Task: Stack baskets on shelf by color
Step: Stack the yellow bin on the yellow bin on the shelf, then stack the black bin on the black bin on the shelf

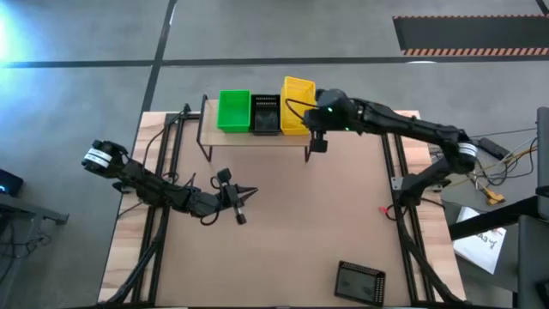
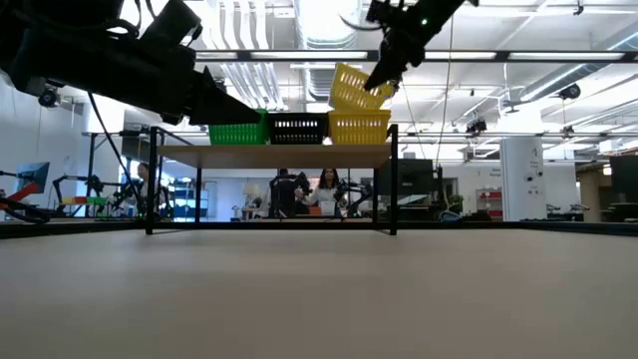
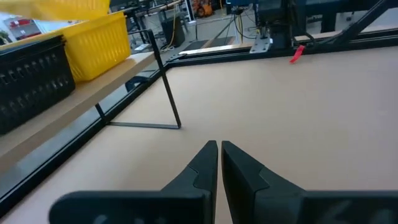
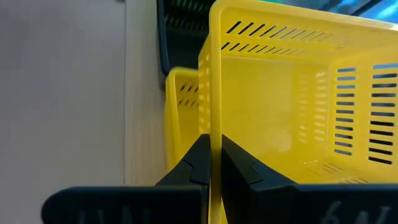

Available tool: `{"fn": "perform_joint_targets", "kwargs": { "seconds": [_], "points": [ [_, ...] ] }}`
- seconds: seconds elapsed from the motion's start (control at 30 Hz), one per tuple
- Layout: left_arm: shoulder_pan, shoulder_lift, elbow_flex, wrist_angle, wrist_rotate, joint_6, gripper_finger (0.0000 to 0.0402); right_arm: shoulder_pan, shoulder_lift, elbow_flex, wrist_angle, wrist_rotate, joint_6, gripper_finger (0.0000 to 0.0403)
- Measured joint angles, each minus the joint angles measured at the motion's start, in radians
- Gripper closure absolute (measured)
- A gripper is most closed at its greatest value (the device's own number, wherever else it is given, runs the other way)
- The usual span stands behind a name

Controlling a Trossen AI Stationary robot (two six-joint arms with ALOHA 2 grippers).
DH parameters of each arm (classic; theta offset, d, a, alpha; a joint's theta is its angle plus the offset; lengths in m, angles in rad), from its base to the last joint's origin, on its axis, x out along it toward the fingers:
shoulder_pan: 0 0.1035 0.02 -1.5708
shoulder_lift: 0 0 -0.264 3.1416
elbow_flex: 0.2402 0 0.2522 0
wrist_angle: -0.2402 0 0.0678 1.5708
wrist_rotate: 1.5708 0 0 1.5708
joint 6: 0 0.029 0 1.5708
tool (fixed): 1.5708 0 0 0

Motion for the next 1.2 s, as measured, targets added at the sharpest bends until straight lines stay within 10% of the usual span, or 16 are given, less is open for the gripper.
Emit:
{"fn": "perform_joint_targets", "kwargs": {
  "seconds": [0.7, 0.87, 1.2],
  "points": [
    [-0.005, 0.0, -0.001, -0.008, 0.002, -0.001, 0.0396, 0.029, -0.053, 0.036, -0.176, 0.014, 0.228, 0.028],
    [-0.005, 0.0, -0.001, -0.008, 0.002, 0.002, 0.0396, 0.282, -0.22, -0.221, -0.206, 0.014, 0.549, 0.0302],
    [-0.005, 0.031, -0.001, -0.008, 0.004, 0.063, 0.0396, 1.177, -0.308, -0.644, 0.168, 0.212, 1.632, 0.036]
  ]
}}
